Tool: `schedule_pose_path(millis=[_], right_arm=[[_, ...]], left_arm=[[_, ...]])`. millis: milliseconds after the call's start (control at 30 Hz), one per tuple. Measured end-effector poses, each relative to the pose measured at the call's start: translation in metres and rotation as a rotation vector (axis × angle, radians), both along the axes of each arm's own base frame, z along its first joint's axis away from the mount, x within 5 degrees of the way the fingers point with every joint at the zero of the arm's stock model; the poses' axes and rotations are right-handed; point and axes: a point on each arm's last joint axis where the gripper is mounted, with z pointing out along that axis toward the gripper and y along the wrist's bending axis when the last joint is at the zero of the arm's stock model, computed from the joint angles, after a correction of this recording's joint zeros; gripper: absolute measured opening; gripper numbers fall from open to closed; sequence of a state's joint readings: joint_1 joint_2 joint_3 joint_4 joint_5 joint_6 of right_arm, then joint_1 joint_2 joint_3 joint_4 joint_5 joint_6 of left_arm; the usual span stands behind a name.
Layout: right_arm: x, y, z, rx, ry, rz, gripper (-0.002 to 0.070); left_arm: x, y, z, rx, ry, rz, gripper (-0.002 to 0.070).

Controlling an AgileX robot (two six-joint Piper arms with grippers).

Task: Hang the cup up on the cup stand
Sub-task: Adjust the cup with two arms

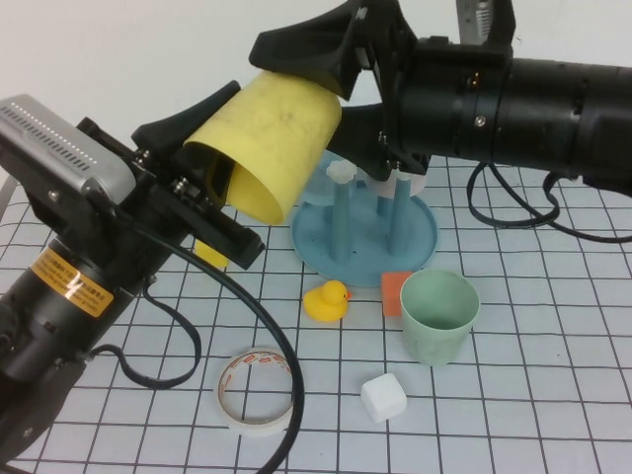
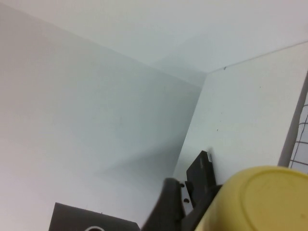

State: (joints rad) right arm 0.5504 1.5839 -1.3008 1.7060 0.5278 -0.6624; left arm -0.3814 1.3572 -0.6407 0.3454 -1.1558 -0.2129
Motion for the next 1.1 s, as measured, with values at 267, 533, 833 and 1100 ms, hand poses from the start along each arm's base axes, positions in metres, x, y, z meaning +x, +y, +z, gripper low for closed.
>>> schedule_pose_path(millis=[267,533,833,1100], right_arm=[[-0.0001,0.0080,-0.0073,0.001,0.018,0.057,0.0648],[0.0001,0.0084,-0.0079,-0.001,0.018,0.059,0.0587],[0.0001,0.0084,-0.0074,-0.006,0.002,0.061,0.0587],[0.0024,0.0067,-0.0070,-0.046,-0.070,0.032,0.0587]], left_arm=[[-0.0002,-0.0002,0.0000,0.002,-0.002,-0.002,0.0020],[-0.0002,-0.0002,0.0001,-0.001,0.000,-0.004,0.0020],[-0.0001,0.0000,0.0002,-0.004,0.001,-0.002,0.0055],[-0.0009,-0.0015,-0.0007,0.015,-0.003,-0.015,0.0363]])
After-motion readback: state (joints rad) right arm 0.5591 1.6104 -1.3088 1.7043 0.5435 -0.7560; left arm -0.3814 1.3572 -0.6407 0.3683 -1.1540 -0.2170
